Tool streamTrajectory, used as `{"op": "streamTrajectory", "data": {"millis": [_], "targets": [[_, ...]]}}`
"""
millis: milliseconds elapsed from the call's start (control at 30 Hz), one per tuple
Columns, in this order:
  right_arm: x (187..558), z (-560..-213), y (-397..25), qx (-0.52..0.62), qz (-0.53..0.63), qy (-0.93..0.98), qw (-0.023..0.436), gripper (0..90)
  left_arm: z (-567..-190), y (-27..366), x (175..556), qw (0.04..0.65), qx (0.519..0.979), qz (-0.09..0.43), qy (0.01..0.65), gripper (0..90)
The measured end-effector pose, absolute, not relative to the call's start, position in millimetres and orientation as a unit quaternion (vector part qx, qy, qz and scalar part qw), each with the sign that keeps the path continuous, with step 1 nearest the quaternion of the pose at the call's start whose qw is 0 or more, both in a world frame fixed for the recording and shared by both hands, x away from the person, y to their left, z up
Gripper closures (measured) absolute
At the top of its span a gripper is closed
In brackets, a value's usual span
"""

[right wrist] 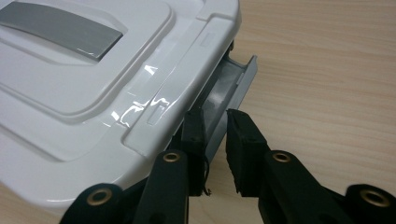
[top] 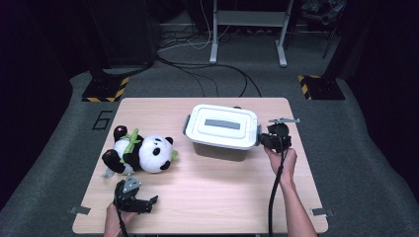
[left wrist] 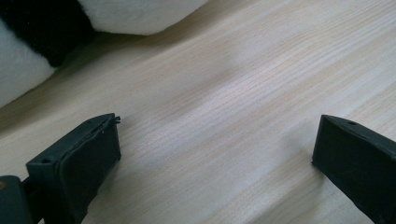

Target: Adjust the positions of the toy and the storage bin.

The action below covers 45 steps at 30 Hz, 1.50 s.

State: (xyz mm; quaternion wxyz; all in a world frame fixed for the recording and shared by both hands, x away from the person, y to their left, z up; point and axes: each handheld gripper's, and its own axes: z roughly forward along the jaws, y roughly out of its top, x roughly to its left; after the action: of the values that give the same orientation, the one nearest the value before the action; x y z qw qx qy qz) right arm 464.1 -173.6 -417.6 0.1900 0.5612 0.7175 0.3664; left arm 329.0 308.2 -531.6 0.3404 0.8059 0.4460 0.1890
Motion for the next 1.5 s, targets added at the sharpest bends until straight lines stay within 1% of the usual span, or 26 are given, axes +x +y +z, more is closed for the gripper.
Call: {"op": "streamTrajectory", "data": {"millis": [167, 267, 367, 400, 433, 533, 567, 667, 867, 1033, 1100, 1167, 1200, 1267, 1333, 1500], "targets": [[457.6, -418.6, -178.8, 0.552, 0.372, 0.722, 0.191, 76.1, -531.6, 308.2, 329.0, 0.340, 0.806, 0.189, 0.446, 0.4], [456.0, -416.5, -182.1, 0.547, 0.373, 0.722, 0.200, 64.2, -531.5, 308.2, 329.0, 0.340, 0.806, 0.189, 0.446, 0.4], [452.8, -409.9, -187.6, 0.535, 0.395, 0.719, 0.202, 48.2, -531.6, 308.2, 329.0, 0.340, 0.806, 0.189, 0.446, 0.4], [451.7, -407.0, -188.1, 0.530, 0.397, 0.721, 0.205, 39.9, -531.5, 308.2, 329.0, 0.340, 0.806, 0.189, 0.446, 0.4], [450.9, -404.2, -188.4, 0.521, 0.398, 0.725, 0.209, 34.8, -531.5, 308.2, 329.0, 0.340, 0.806, 0.189, 0.446, 0.4], [449.4, -396.0, -185.2, 0.497, 0.397, 0.742, 0.214, 22.9, -531.5, 308.2, 329.0, 0.340, 0.806, 0.189, 0.446, 0.4], [450.0, -393.8, -183.3, 0.488, 0.397, 0.748, 0.210, 20.0, -531.5, 308.3, 329.0, 0.340, 0.806, 0.189, 0.446, 0.4], [452.2, -388.2, -175.4, 0.467, 0.399, 0.763, 0.201, 15.1, -531.5, 308.2, 329.0, 0.340, 0.806, 0.189, 0.446, 0.4], [464.0, -384.3, -150.0, 0.428, 0.392, 0.791, 0.194, 13.3, -531.5, 308.3, 329.0, 0.341, 0.806, 0.189, 0.446, 0.5], [480.8, -383.5, -126.9, 0.422, 0.381, 0.803, 0.177, 8.6, -531.6, 308.4, 329.1, 0.341, 0.805, 0.189, 0.447, 0.7], [487.9, -383.5, -119.2, 0.417, 0.376, 0.809, 0.174, 8.3, -531.7, 308.5, 329.1, 0.342, 0.805, 0.189, 0.446, 0.7], [493.4, -383.1, -111.9, 0.411, 0.375, 0.812, 0.175, 14.3, -531.7, 308.6, 329.1, 0.343, 0.805, 0.188, 0.446, 0.8], [496.4, -383.0, -108.4, 0.406, 0.373, 0.816, 0.176, 15.8, -531.7, 308.6, 329.1, 0.343, 0.805, 0.188, 0.446, 0.9], [500.8, -382.7, -101.3, 0.403, 0.367, 0.819, 0.178, 25.3, -531.7, 308.5, 329.1, 0.343, 0.805, 0.188, 0.446, 1.0], [506.1, -383.1, -96.2, 0.401, 0.361, 0.824, 0.175, 32.1, -531.7, 308.6, 329.1, 0.343, 0.805, 0.188, 0.446, 0.9], [517.2, -385.6, -92.7, 0.402, 0.355, 0.828, 0.165, 43.2, -531.7, 308.6, 329.1, 0.343, 0.805, 0.189, 0.446, 1.0]]}}
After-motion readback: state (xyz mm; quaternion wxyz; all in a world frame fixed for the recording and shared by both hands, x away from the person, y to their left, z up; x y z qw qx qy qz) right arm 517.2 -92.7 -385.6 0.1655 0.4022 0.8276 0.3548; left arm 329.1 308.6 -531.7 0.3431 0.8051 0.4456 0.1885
